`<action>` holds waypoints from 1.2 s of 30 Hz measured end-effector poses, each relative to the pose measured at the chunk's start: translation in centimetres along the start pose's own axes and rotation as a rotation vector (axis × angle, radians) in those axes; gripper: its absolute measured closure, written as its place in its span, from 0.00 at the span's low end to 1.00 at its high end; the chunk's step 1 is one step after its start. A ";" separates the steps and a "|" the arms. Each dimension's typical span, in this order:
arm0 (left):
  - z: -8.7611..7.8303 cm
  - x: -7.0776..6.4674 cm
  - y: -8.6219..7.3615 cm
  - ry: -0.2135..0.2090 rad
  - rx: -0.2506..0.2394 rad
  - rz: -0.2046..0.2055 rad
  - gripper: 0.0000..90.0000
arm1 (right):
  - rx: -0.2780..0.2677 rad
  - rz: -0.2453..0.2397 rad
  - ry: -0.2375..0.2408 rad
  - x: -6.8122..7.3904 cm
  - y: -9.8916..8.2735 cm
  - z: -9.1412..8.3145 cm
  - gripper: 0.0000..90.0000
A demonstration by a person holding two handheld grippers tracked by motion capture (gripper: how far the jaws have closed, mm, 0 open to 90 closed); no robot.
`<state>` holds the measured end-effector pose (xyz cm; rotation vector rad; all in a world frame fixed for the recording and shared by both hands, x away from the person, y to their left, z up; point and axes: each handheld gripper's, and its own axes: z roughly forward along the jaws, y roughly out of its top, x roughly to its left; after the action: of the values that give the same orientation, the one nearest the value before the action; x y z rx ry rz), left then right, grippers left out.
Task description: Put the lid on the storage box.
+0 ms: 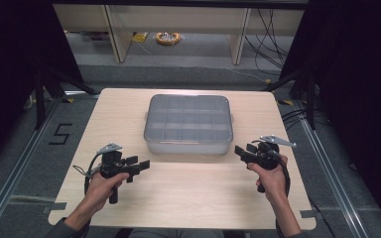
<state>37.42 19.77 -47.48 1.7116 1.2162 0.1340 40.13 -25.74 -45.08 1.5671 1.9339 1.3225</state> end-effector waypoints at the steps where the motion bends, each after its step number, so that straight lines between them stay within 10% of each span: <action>1: -0.1 -0.1 -0.3 -0.001 0.005 0.014 0.39 | 0.018 0.040 0.007 0.3 -0.3 -0.3 0.50; 36: -3.2 -3.0 -6.4 0.011 0.058 0.171 0.30 | 0.142 -0.089 0.079 3.9 -9.1 -5.5 0.33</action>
<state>29.89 19.59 -49.42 1.8670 1.0903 0.2134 29.39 -24.46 -48.44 1.4932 2.1618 1.2537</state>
